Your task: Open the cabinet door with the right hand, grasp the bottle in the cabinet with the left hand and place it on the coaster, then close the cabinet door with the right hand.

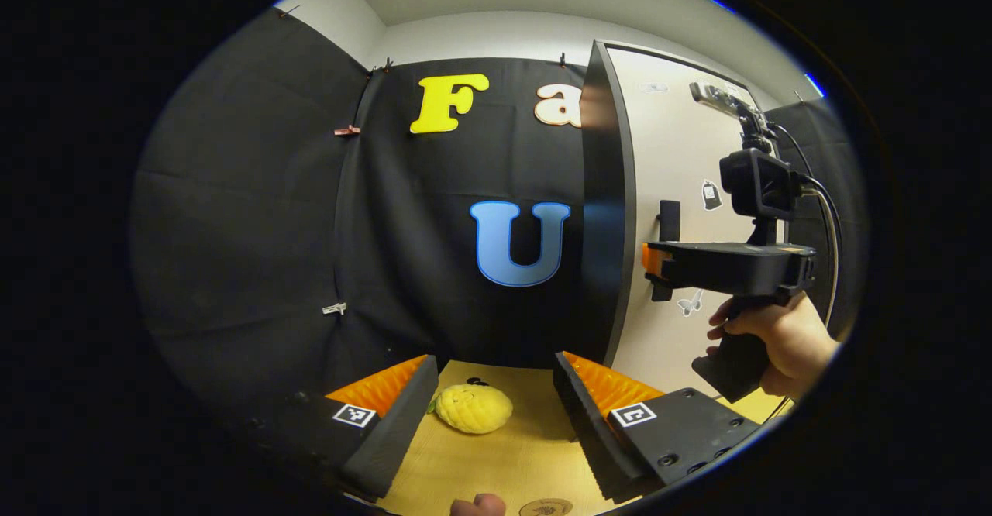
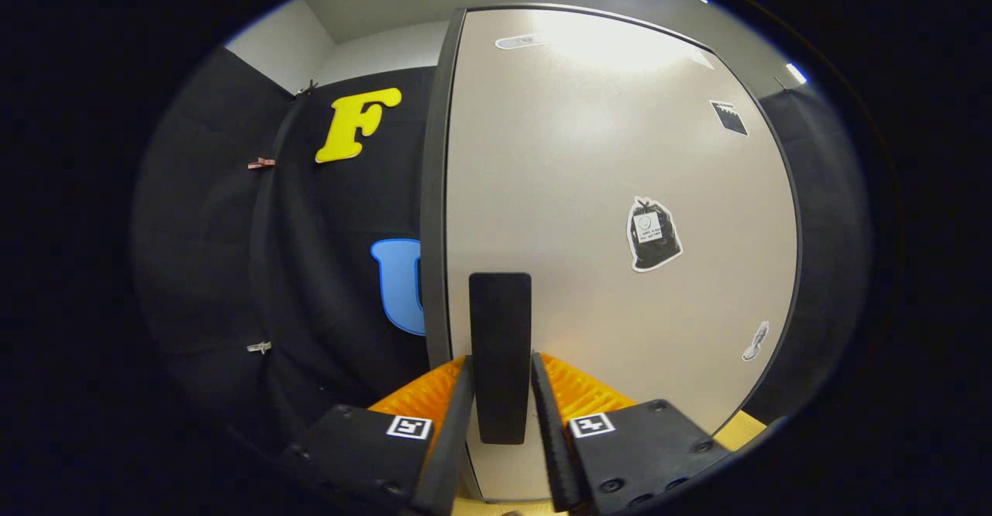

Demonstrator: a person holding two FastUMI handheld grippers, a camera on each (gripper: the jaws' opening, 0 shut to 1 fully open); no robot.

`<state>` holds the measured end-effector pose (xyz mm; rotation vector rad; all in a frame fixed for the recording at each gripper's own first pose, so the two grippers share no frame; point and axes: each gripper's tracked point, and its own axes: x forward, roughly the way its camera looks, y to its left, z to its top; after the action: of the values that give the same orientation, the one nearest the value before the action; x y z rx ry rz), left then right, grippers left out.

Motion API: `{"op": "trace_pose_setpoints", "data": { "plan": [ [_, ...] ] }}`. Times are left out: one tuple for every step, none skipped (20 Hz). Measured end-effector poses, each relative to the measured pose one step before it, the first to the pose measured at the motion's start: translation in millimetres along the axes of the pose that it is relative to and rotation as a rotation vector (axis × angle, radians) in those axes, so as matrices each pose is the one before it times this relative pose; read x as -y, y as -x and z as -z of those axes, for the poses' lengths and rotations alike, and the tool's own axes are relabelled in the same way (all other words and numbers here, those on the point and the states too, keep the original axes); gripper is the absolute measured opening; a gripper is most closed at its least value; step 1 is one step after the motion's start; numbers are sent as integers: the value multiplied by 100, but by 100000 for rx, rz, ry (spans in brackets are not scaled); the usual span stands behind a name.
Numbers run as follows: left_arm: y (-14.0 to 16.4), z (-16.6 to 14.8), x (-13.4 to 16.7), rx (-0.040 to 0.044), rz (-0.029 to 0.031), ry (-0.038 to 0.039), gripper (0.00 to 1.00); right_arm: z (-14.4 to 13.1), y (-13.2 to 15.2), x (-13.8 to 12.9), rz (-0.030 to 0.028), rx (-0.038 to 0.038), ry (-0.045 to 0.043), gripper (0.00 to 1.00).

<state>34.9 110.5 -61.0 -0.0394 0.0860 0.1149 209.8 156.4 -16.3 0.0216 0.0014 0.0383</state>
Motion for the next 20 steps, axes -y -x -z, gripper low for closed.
{"op": "trace_pose_setpoints", "data": {
  "plan": [
    [111,-13,-175,28,-128,-171,95,242,-190,-30,261,-725,111,42],
    [152,132,29,-118,17,-194,95,-12,0,74,368,864,439,39],
    [156,122,48,-174,-88,-106,95,-51,110,79,-104,368,632,36],
    [222,7,34,25,-71,151,95,16,-155,-2,-761,178,-674,29],
    [138,-41,98,79,-128,541,94,-42,-146,-24,-1057,-454,-611,30],
    [224,134,164,-349,224,952,95,72,223,-62,-1016,-757,-1936,30],
    [108,210,294,-528,392,825,95,120,-67,-16,-1236,-1363,-971,21],
    [161,14,179,-373,366,281,95,-129,180,60,-598,-122,-296,21],
    [192,-83,-17,158,-69,-272,94,20,111,-29,-210,-286,458,21],
    [150,-286,-56,430,-430,-724,95,7,247,49,-251,-42,662,21],
    [49,-192,-44,566,-399,-803,95,-73,356,0,-492,1,61,21],
    [103,-312,-58,628,-360,-773,95,-14,363,-133,-941,-500,-752,21],
    [161,-188,-58,423,-386,-740,95,-70,443,-127,-1091,-309,-870,21],
    [135,-247,-58,363,-329,-598,94,-5,226,11,-1007,-380,-293,21],
    [285,-141,103,246,-234,-417,95,-61,154,-14,-942,27,528,21],
    [198,-148,56,12,-265,-10,95,-50,337,23,-774,-122,595,21],
    [355,58,161,-119,-212,384,94,-74,472,-20,-513,-200,-14,21],
    [520,54,169,-147,-125,271,94,-151,750,-191,-461,263,-335,21],
    [778,45,239,90,-433,-149,94,-172,734,-190,-398,470,-166,21],
    [743,152,97,187,-648,-544,94,-94,595,-79,-669,183,387,21]
  ]
}}
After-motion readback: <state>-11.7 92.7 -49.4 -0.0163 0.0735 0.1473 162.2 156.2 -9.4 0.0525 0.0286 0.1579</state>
